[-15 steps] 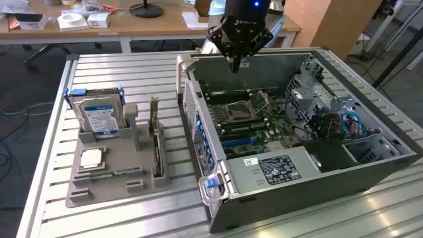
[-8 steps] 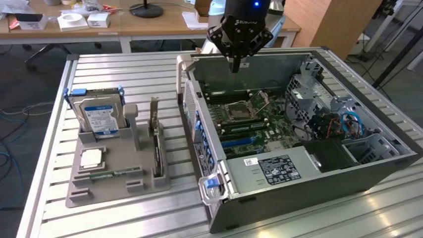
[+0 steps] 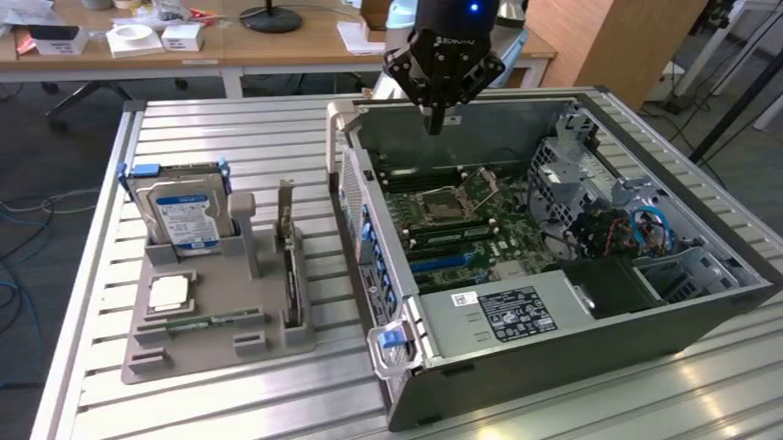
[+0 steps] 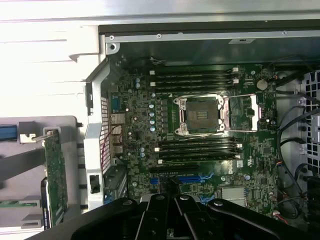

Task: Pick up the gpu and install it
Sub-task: 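Reach for the gpu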

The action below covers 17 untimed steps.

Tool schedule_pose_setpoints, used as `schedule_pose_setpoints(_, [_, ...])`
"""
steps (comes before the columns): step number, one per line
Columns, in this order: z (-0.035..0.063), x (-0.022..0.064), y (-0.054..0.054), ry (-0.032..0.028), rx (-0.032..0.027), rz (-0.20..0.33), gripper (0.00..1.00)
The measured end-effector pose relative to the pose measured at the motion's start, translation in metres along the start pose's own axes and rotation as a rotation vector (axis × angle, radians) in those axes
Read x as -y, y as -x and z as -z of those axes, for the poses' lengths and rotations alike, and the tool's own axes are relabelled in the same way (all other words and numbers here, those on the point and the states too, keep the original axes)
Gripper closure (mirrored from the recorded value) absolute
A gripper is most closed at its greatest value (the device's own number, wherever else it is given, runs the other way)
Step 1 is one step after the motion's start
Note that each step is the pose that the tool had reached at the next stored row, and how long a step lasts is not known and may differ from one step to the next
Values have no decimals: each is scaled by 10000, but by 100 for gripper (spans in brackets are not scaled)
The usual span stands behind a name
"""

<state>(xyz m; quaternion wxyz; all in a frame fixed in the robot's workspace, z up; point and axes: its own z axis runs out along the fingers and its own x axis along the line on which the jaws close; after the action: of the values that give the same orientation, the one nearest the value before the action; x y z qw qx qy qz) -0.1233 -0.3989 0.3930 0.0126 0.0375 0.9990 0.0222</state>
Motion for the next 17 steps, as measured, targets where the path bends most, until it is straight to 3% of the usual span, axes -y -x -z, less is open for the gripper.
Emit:
schedule_pose_setpoints(5, [-3, 7, -104, -3, -2, 1, 90])
schedule_pose_setpoints(17, [-19, 24, -474, -3, -2, -1, 90])
